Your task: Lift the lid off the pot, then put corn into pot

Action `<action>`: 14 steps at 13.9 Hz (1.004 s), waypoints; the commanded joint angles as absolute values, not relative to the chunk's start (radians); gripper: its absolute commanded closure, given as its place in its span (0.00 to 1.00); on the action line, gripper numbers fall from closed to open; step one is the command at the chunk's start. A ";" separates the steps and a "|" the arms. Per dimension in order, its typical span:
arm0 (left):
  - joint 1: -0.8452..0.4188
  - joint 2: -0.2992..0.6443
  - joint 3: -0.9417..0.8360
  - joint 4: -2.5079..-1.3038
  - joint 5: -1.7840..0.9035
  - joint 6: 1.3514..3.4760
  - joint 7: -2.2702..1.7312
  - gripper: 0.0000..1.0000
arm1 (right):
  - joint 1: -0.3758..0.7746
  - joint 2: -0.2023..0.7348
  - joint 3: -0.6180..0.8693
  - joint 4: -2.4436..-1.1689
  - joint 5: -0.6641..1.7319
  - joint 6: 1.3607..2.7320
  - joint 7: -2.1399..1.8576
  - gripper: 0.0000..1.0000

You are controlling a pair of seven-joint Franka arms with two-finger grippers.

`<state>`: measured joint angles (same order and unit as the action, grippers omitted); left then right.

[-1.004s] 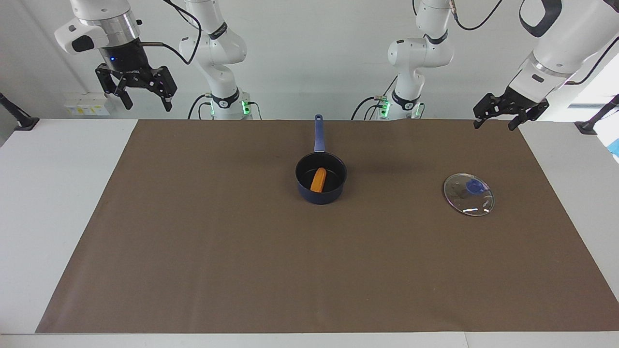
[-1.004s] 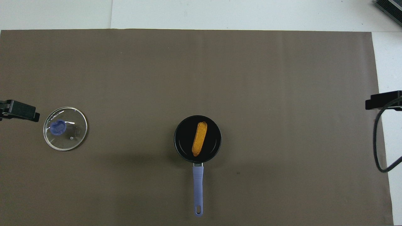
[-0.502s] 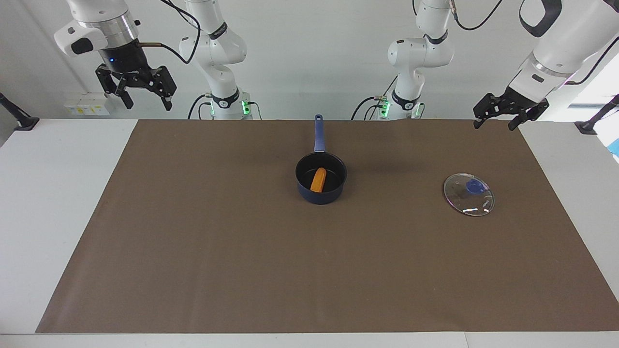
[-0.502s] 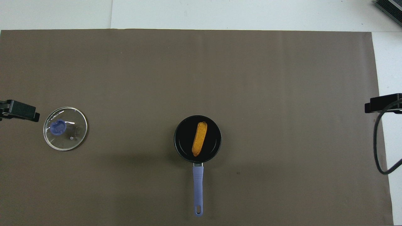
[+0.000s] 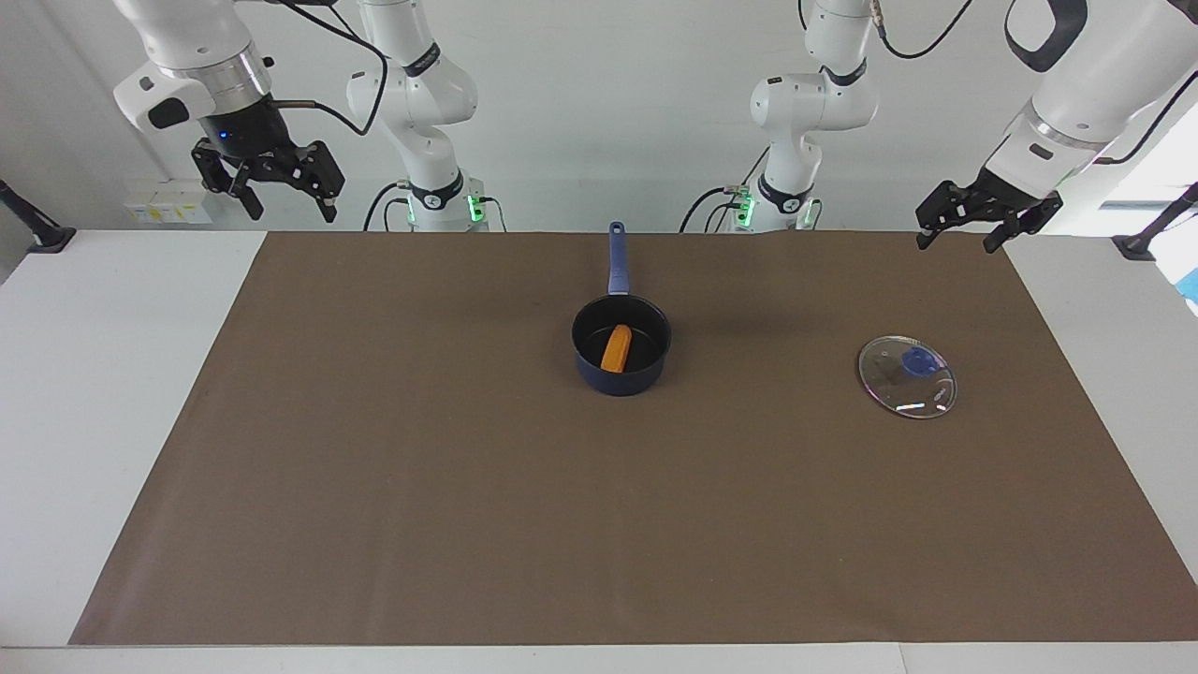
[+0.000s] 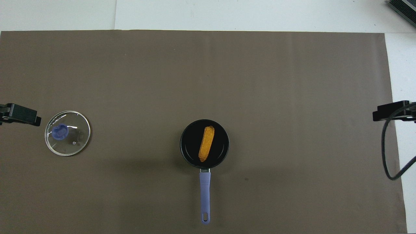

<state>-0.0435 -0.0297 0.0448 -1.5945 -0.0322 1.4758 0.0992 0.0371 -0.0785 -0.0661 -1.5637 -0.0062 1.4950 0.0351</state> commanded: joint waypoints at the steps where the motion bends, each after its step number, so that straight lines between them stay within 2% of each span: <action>1: -0.041 -0.052 0.043 -1.614 -0.018 1.480 0.101 0.00 | 0.029 -0.089 -0.063 -1.580 -0.003 1.509 0.003 0.00; 6: -0.041 -0.052 0.044 -1.614 -0.018 1.479 0.101 0.00 | 0.032 -0.101 -0.063 -1.614 -0.008 1.563 -0.018 0.00; 14: -0.041 -0.052 0.043 -1.614 -0.018 1.479 0.101 0.00 | 0.028 -0.100 -0.063 -1.608 -0.043 1.566 -0.005 0.00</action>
<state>-0.0435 -0.0297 0.0449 -1.5945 -0.0322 1.4758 0.0992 0.0365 -0.0791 -0.0663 -1.5802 -0.0329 1.5429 0.0165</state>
